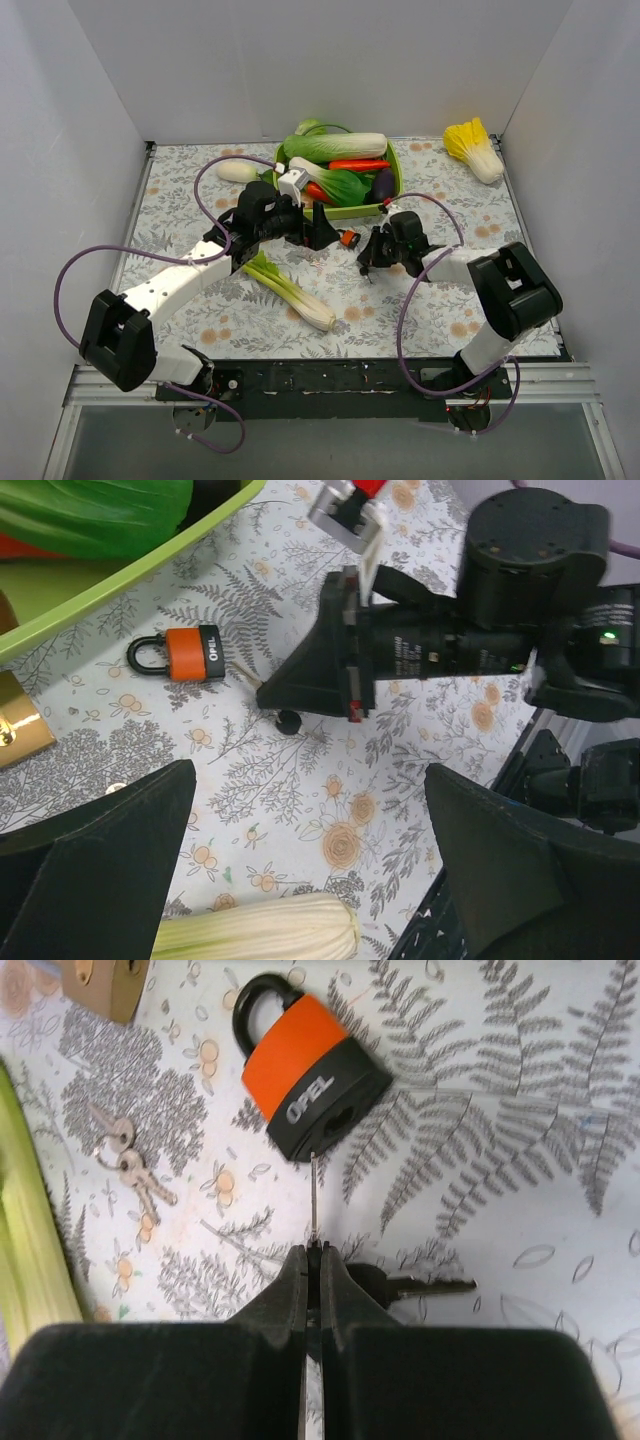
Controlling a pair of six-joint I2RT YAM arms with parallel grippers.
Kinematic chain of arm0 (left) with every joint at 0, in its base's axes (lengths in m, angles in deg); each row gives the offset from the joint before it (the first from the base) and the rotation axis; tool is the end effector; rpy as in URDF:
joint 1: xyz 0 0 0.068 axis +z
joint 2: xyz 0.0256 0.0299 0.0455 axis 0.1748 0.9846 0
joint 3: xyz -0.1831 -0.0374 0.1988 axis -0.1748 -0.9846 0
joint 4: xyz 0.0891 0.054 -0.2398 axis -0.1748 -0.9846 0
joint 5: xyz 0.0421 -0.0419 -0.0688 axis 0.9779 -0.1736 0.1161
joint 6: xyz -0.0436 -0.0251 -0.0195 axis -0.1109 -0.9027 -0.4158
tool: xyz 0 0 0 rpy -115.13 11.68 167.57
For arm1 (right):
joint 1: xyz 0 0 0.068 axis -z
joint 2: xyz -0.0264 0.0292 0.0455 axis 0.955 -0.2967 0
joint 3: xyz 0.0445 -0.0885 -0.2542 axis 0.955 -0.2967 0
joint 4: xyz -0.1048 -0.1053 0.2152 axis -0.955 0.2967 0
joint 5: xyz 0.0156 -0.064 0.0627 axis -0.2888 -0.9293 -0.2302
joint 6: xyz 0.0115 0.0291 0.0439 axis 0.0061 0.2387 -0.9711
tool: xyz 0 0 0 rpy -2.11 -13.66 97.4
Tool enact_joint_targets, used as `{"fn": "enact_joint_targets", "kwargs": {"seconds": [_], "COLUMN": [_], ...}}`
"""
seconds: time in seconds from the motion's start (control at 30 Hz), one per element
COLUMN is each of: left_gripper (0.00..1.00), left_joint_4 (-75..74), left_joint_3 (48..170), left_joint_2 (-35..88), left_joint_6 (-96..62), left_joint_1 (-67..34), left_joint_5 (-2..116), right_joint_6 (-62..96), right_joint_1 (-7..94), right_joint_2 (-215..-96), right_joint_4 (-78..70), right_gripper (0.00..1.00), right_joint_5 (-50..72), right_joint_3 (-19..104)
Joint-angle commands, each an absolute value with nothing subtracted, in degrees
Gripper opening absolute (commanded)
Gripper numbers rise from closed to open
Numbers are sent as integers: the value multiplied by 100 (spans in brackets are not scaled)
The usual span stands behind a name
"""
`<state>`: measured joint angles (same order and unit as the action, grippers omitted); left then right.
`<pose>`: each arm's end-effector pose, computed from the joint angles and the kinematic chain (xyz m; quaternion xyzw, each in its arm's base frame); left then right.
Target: Unlock with the key
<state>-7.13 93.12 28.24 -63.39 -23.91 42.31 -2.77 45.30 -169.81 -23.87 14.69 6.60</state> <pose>0.2473 -0.1835 0.2937 -0.0679 0.8332 -0.4923 0.2425 0.2823 0.1543 0.1443 -0.0488 0.8867 0.2815 0.3634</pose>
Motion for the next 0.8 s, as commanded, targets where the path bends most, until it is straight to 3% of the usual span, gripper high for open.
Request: {"fn": "enact_joint_targets", "kwargs": {"seconds": [0.0, 0.53, 0.77], "left_gripper": [98, 97, 93], "left_joint_4": [-787, -2149, -1992], "left_joint_3": [9396, 11584, 11734], "left_joint_2": [2955, 6056, 6497], "left_joint_6": [-6300, -5835, -5352], "left_joint_1": [-2438, -3300, -3300], "left_joint_5": [4792, 7244, 6799], "right_joint_6": [-337, 59, 77], "right_joint_1": [4505, 5358, 5358], "right_joint_2": [-16171, -11908, -11309], "right_joint_4": [-2224, -265, -52], "right_gripper": [1, 1, 1], "right_joint_5": [1254, 601, 707], "right_joint_3": [461, 3, -146]}}
